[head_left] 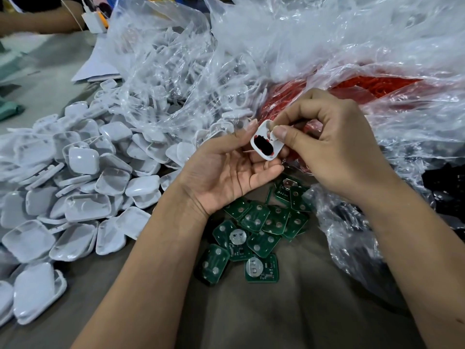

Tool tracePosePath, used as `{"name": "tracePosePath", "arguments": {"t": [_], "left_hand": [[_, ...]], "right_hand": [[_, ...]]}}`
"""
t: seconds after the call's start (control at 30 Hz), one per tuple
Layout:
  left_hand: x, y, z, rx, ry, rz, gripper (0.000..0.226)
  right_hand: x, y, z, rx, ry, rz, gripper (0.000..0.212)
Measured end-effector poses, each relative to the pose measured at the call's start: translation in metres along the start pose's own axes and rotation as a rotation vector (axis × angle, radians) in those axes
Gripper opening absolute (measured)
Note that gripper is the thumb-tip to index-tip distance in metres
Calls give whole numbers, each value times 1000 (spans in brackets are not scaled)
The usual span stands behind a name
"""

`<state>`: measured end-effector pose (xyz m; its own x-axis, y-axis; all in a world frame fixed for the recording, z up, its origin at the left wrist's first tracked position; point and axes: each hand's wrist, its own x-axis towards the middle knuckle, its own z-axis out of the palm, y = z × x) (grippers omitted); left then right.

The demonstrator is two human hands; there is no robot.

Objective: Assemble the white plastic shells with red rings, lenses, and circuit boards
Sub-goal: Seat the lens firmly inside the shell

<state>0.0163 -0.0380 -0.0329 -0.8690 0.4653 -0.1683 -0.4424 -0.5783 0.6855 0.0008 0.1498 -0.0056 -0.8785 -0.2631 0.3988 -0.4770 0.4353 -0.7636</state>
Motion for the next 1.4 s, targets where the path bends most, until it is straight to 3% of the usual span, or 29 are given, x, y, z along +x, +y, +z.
{"name": "tracePosePath", "arguments": {"t": [0.53,0.93,1.4], "left_hand": [[1,-1,2,13,6,7,26],[-1,0,4,15,-4,4,26],[-1,0,5,18,7,-4,25]], "right_hand": [[0,-1,3,-65,47,-13,4],[1,1,1,5,-16,37,5],[-1,2,5,159,60,104,14]]}}
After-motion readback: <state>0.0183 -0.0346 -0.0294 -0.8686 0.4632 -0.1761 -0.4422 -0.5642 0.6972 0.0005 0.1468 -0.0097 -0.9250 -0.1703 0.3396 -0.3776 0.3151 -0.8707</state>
